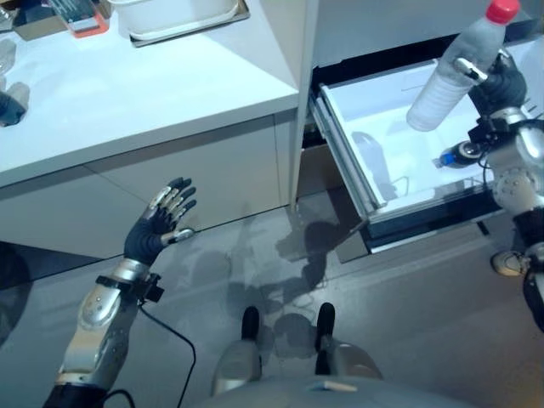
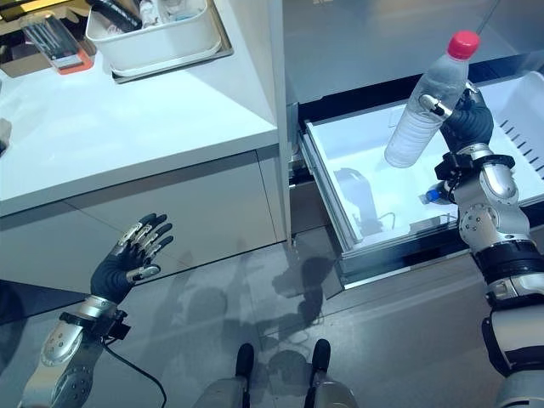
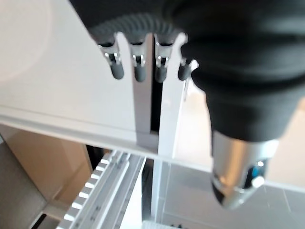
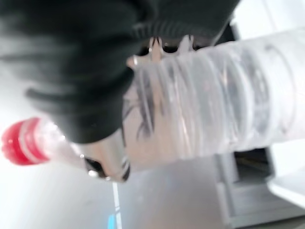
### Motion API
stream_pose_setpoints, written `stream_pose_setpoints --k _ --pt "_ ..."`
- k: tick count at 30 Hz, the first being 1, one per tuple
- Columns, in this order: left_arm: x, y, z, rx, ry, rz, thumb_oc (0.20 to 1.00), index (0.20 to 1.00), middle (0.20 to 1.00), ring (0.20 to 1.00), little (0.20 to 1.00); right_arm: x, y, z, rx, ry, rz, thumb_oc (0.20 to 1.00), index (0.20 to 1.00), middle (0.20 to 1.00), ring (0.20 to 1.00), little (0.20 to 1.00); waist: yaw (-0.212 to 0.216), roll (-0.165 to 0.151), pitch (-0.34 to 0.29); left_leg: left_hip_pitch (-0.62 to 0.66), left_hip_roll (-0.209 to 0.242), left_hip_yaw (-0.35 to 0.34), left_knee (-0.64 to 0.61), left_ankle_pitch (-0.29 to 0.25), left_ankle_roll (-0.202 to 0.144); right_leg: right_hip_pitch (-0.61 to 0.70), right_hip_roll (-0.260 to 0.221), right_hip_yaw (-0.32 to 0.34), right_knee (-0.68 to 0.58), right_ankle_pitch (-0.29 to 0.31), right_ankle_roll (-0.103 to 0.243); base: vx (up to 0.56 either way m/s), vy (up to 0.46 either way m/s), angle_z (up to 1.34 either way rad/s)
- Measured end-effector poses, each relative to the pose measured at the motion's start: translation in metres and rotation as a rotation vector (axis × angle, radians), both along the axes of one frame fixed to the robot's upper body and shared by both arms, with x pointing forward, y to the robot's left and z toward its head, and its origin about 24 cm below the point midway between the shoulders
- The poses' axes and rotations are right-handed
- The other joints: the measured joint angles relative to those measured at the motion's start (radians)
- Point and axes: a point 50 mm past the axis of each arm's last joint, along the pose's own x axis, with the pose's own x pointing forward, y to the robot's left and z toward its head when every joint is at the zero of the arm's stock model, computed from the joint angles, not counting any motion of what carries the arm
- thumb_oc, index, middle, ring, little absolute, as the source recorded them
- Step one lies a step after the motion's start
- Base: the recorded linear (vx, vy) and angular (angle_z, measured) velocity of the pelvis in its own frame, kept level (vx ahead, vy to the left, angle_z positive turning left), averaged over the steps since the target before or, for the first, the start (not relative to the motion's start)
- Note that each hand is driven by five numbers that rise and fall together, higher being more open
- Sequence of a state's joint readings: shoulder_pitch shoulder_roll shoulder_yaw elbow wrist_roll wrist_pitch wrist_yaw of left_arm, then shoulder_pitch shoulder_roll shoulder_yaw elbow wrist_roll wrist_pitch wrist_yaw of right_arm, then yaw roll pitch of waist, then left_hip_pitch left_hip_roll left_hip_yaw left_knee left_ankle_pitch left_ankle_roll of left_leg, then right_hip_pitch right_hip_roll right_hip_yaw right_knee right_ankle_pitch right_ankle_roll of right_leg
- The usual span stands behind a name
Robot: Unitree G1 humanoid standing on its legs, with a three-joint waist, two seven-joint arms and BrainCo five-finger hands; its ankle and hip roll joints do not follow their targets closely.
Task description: Take the drinks into the refrigerator
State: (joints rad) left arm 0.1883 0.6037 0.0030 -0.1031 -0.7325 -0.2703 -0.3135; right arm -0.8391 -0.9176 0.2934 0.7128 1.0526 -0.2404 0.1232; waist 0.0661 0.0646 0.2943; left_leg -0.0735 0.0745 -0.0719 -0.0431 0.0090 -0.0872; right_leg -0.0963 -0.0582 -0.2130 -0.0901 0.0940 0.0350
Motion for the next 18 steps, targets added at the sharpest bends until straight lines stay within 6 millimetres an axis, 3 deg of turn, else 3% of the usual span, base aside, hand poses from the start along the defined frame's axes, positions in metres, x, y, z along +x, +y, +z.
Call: stream_pose_setpoints --k 8,18 --pt "0.0 -0.002 0.003 0.03 0.002 -0.017 1.0 1.0 1.0 1.0 1.0 0.007 -0.002 -0.031 -0.237 0.213 -0.098 0.2 0.2 0.2 0.2 0.2 0.005 0.028 0.03 -0.024 -0.002 -0.016 0.006 0.0 0.0 -0.015 -0.003 -0.015 0.002 0.0 0.0 -0.01 -0.017 0.05" --pt "-0.001 0.001 0.011 0.084 -0.027 -0.026 1.0 1.0 1.0 1.0 1.0 0.007 0.0 -0.038 -0.564 0.316 -0.084 0.2 0.2 0.2 0.2 0.2 0.005 0.028 0.032 -0.027 -0.012 -0.038 0.012 0.004 0.001 -0.012 -0.014 -0.034 0.021 -0.01 0.008 -0.03 -0.004 0.06"
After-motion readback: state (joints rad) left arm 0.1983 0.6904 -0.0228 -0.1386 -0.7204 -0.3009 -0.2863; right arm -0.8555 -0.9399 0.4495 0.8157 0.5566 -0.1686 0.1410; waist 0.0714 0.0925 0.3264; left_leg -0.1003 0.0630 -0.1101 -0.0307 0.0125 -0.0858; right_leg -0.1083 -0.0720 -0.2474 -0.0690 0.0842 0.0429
